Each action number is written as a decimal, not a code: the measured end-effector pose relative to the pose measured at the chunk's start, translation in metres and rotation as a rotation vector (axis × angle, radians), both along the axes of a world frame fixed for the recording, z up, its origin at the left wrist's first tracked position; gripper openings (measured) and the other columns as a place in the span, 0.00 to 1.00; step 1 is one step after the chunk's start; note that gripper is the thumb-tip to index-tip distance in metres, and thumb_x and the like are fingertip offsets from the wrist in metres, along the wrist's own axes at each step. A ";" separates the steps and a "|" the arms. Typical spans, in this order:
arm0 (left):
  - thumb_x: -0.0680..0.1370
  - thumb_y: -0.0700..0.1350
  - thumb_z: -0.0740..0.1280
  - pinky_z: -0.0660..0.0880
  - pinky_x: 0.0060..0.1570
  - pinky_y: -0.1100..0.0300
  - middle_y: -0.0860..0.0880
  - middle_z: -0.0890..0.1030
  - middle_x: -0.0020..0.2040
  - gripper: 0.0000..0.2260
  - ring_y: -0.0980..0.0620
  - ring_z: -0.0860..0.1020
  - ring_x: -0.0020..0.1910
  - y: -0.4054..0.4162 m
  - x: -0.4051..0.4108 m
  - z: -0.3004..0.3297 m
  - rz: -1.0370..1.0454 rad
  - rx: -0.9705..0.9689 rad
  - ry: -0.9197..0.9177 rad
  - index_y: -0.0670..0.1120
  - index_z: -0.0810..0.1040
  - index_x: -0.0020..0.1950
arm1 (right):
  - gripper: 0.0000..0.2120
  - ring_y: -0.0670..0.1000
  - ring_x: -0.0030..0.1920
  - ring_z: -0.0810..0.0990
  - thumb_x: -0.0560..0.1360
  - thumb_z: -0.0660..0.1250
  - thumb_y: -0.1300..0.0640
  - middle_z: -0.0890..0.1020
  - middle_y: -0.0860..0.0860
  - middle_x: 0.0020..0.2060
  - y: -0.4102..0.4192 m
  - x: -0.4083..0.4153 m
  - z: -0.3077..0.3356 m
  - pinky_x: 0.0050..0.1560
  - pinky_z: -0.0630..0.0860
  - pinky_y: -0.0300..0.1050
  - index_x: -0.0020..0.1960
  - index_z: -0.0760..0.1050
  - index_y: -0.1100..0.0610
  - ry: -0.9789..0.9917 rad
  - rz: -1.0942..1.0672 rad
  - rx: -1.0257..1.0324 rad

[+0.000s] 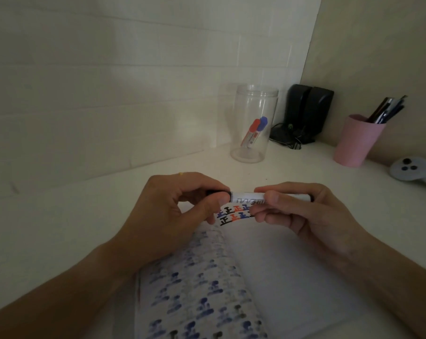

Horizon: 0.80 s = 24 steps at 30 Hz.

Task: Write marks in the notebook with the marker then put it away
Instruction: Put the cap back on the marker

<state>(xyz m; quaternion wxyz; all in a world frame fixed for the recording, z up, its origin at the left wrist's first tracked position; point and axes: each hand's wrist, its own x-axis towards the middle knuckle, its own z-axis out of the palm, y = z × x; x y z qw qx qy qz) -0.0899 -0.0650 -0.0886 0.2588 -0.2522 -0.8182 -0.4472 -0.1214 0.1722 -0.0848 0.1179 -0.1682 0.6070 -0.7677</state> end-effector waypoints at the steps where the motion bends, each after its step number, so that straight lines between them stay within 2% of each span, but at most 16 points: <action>1: 0.77 0.44 0.71 0.80 0.38 0.66 0.55 0.86 0.38 0.07 0.52 0.86 0.33 0.001 0.001 0.000 0.008 0.001 0.017 0.45 0.87 0.51 | 0.10 0.55 0.37 0.88 0.70 0.70 0.64 0.88 0.65 0.41 -0.001 0.001 0.001 0.38 0.83 0.38 0.48 0.87 0.65 -0.016 -0.001 -0.011; 5: 0.80 0.47 0.69 0.77 0.35 0.67 0.58 0.83 0.35 0.08 0.52 0.84 0.31 0.004 0.004 0.002 0.049 0.016 0.029 0.46 0.87 0.50 | 0.11 0.55 0.36 0.88 0.70 0.69 0.63 0.88 0.65 0.41 -0.003 0.005 0.001 0.38 0.83 0.38 0.49 0.86 0.66 -0.032 0.011 -0.045; 7: 0.82 0.51 0.63 0.71 0.33 0.71 0.59 0.81 0.33 0.13 0.53 0.80 0.32 0.006 0.002 0.003 0.152 -0.059 0.076 0.47 0.85 0.48 | 0.12 0.55 0.36 0.88 0.70 0.69 0.63 0.87 0.66 0.40 -0.006 0.007 0.000 0.39 0.84 0.38 0.50 0.86 0.67 -0.016 0.013 -0.072; 10: 0.85 0.55 0.51 0.61 0.27 0.68 0.57 0.67 0.25 0.22 0.53 0.68 0.24 0.008 -0.003 0.004 0.306 -0.229 0.189 0.46 0.75 0.40 | 0.15 0.54 0.36 0.88 0.69 0.70 0.60 0.87 0.66 0.40 -0.009 0.009 0.001 0.39 0.84 0.39 0.51 0.85 0.68 0.031 0.013 -0.072; 12: 0.86 0.54 0.46 0.56 0.26 0.65 0.58 0.61 0.26 0.22 0.54 0.62 0.22 0.009 0.000 0.007 0.363 -0.317 0.262 0.48 0.69 0.38 | 0.17 0.55 0.35 0.87 0.67 0.71 0.59 0.87 0.66 0.40 -0.009 0.008 0.002 0.38 0.83 0.39 0.51 0.84 0.70 0.071 0.011 -0.067; 14: 0.86 0.52 0.47 0.57 0.24 0.71 0.59 0.58 0.25 0.17 0.56 0.65 0.21 0.014 -0.001 0.006 0.294 -0.269 0.213 0.55 0.62 0.38 | 0.17 0.56 0.35 0.87 0.68 0.71 0.60 0.87 0.67 0.39 -0.006 0.007 0.001 0.38 0.83 0.40 0.52 0.84 0.70 0.125 -0.009 -0.054; 17: 0.86 0.51 0.51 0.60 0.24 0.75 0.57 0.61 0.21 0.19 0.58 0.66 0.20 0.015 -0.004 -0.009 0.236 -0.225 0.151 0.60 0.58 0.35 | 0.13 0.59 0.37 0.88 0.71 0.70 0.65 0.88 0.65 0.40 -0.006 0.008 -0.003 0.40 0.84 0.43 0.53 0.84 0.68 0.280 -0.057 0.060; 20: 0.83 0.52 0.51 0.60 0.25 0.73 0.58 0.71 0.23 0.18 0.56 0.66 0.21 0.010 -0.007 -0.012 0.200 -0.215 0.114 0.59 0.59 0.33 | 0.11 0.58 0.37 0.88 0.72 0.70 0.65 0.89 0.62 0.41 -0.002 0.004 -0.002 0.39 0.83 0.43 0.53 0.85 0.65 0.324 -0.041 0.143; 24: 0.83 0.57 0.52 0.59 0.26 0.68 0.54 0.62 0.23 0.19 0.52 0.63 0.22 0.017 -0.013 0.001 0.184 -0.158 0.113 0.52 0.64 0.34 | 0.10 0.55 0.30 0.79 0.74 0.71 0.59 0.89 0.59 0.45 0.003 0.000 0.000 0.31 0.75 0.48 0.54 0.84 0.60 0.383 0.101 0.328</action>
